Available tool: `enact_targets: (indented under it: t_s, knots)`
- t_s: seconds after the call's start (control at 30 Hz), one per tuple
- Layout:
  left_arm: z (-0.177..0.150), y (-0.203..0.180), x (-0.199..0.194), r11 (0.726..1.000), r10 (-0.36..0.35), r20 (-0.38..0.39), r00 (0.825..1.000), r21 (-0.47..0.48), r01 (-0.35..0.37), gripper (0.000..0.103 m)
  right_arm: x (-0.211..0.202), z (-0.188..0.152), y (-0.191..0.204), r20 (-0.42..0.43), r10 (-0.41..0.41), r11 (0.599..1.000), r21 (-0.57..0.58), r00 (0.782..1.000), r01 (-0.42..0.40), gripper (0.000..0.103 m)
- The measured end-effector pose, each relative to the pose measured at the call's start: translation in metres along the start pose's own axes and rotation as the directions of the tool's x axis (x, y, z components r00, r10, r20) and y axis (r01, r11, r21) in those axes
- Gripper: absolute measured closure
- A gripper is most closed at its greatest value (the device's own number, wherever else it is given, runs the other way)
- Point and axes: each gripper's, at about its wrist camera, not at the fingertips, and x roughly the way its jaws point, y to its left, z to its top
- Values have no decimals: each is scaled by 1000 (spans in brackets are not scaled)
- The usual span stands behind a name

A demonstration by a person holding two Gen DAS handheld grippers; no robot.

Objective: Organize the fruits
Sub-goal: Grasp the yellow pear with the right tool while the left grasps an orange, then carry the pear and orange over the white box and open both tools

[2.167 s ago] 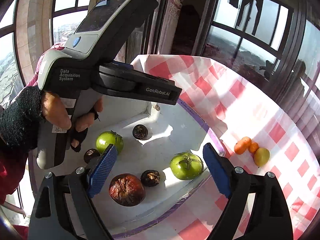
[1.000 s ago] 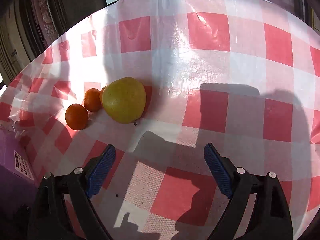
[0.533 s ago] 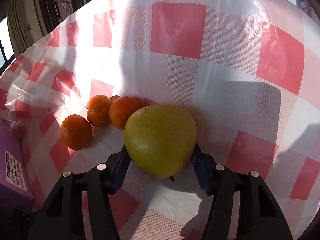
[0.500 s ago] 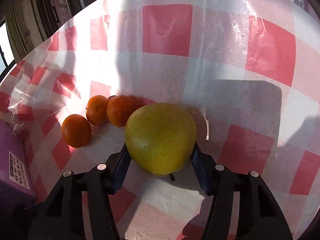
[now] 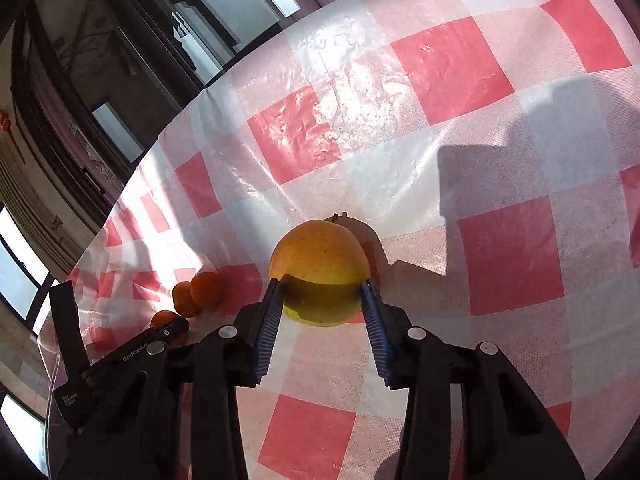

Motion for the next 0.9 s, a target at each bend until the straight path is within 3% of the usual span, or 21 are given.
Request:
enact_targets:
  t_s: [0.1,0.17,0.2,0.37,0.57,0.73,0.9]
  knots:
    - [4,-12,5,997,50,-14,999,67,-49,36,3,-2,3,-21,0,1000,-13,1000,0,60]
    - [7,-19,6,991,84,-12,996,106,-83,59,7,-4,6,-36,-7,1000,-28,999,6,55]
    - [9,-20,6,991,75,-7,997,113,-73,64,9,-5,8,-40,-17,999,-34,999,16,52]
    - [-5,-11,-13,997,-30,-5,1000,74,31,65,15,-6,13,-61,-53,997,-57,997,50,42]
    - [-49,-2,-59,983,-169,8,986,67,169,65,41,-6,33,-148,-120,982,-166,982,95,37]
    - [-81,-13,-94,965,-230,30,973,133,224,65,68,-7,63,-142,-291,916,-326,946,233,39]
    - [-104,1,-106,956,-253,7,968,153,249,65,76,-8,71,-134,-323,896,-361,937,257,45]
